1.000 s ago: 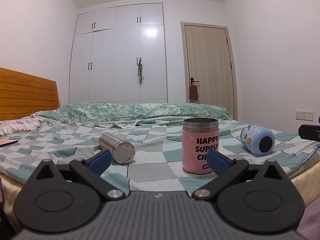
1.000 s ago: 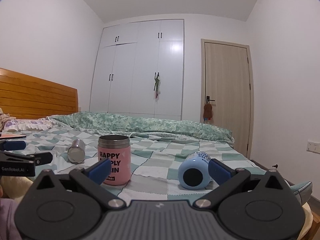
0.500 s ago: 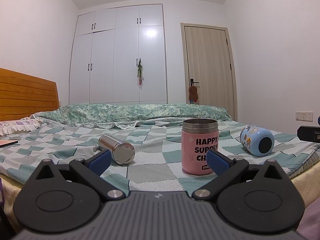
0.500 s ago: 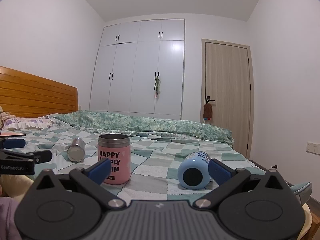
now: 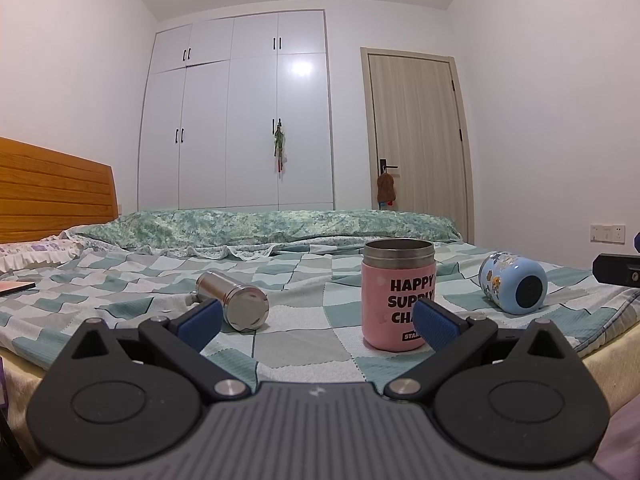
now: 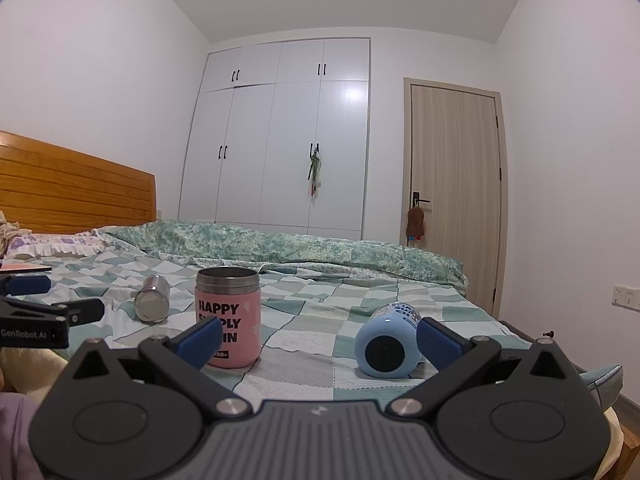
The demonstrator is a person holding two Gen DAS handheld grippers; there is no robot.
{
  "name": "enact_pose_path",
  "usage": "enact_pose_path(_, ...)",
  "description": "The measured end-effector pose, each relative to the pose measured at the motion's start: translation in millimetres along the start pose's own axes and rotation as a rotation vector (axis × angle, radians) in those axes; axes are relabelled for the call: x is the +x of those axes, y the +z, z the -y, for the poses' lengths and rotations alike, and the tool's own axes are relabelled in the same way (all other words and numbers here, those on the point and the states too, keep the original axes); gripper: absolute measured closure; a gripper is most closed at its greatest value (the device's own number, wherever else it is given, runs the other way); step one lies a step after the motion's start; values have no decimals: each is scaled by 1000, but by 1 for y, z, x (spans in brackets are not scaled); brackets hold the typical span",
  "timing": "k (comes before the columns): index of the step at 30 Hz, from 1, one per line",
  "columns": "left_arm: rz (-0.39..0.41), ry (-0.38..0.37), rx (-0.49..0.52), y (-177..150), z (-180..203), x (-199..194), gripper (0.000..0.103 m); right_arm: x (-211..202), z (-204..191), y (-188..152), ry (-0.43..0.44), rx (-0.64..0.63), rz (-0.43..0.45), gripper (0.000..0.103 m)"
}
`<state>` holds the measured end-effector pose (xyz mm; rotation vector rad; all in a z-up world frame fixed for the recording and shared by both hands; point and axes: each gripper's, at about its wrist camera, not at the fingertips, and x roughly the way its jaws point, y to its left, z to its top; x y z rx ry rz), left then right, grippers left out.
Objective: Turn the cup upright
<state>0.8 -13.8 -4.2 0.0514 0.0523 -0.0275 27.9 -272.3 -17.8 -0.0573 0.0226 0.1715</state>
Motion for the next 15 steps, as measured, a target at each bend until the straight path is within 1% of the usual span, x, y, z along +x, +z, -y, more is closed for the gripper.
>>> enact_pose_path(15,5,-4,-12,-1,-2,1,0,0,1,-2,0,-4,-3,0)
